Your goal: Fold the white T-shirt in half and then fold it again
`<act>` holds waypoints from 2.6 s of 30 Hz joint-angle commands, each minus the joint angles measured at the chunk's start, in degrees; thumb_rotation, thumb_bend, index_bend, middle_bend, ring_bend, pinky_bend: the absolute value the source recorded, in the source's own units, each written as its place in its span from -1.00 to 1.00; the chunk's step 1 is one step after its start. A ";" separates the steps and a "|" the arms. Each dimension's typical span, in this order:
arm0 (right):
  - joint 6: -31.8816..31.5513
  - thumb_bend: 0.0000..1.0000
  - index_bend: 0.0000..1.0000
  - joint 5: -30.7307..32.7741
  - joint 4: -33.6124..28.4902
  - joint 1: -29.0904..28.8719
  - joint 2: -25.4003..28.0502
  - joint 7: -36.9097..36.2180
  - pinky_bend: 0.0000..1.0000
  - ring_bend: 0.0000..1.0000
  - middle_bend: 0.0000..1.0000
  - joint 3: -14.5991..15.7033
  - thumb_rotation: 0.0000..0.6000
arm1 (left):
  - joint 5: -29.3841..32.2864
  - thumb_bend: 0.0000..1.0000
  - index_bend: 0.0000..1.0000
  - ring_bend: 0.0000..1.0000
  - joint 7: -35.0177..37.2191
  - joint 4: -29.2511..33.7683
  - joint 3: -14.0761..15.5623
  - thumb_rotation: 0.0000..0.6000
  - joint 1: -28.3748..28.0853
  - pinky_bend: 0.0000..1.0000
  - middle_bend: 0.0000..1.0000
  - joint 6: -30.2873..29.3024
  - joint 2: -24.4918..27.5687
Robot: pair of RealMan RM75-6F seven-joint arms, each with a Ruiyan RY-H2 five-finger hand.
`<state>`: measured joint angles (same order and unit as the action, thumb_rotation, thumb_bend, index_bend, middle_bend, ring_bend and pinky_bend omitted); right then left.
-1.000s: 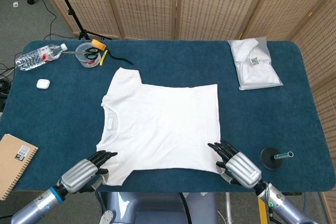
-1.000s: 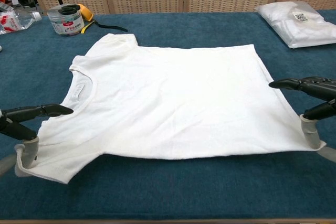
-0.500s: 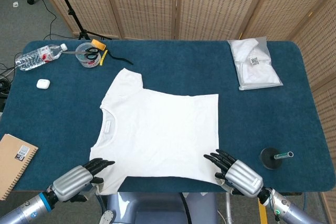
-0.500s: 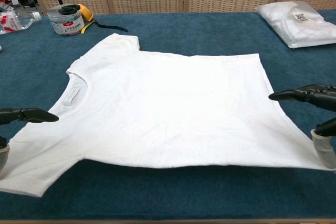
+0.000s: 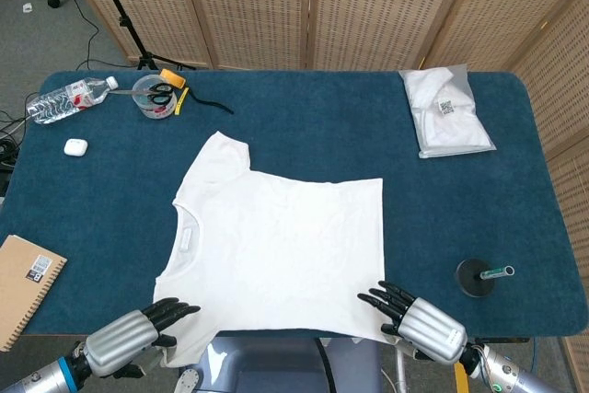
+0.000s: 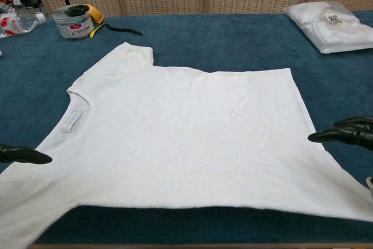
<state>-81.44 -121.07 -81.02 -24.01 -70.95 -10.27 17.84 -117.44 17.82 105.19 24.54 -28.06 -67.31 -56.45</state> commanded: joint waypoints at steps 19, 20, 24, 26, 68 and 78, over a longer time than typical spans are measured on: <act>4.59 0.14 0.30 15.11 -6.29 -4.62 4.61 -1.07 -1.00 -1.00 -0.96 -11.92 1.00 | 26.43 0.34 0.47 -1.00 -10.36 3.31 -17.93 1.00 -4.23 -1.00 -1.00 9.11 -3.92; 6.01 0.14 0.30 16.83 -6.51 -5.45 4.44 -0.45 -1.00 -1.00 -0.96 -13.32 1.00 | 29.13 0.36 0.47 -1.00 -11.49 2.75 -19.44 1.00 -5.33 -1.00 -1.00 10.85 -4.39; 11.49 0.14 0.30 22.17 -6.65 -8.30 3.35 0.56 -1.00 -1.00 -0.96 -17.03 1.00 | 38.21 0.36 0.47 -1.00 -16.26 1.80 -23.59 1.00 -8.42 -1.00 -1.00 15.51 -5.71; 14.68 0.14 0.30 25.12 -5.62 -10.10 2.36 0.97 -1.00 -1.00 -0.96 -19.07 1.00 | 42.82 0.36 0.47 -1.00 -19.00 0.55 -25.53 1.00 -9.76 -1.00 -1.00 16.79 -6.72; 42.18 0.14 0.30 42.42 35.68 -23.82 -20.95 -7.57 -1.00 -1.00 -0.96 -25.64 1.00 | 83.17 0.44 0.47 -1.00 -37.98 -23.18 -33.92 1.00 -26.18 -1.00 -1.00 20.36 -24.60; 39.90 -0.65 -1.00 42.93 34.70 -22.44 -19.84 -5.78 -1.00 -1.00 -1.00 -25.80 1.00 | 83.42 0.44 0.47 -1.00 -38.14 -24.75 -35.04 1.00 -26.18 -1.00 -1.00 18.88 -25.65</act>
<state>-40.27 -78.36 -45.64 -47.03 -91.13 -16.28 -7.53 -33.96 -20.39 80.51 -10.42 -54.29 -48.36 -82.10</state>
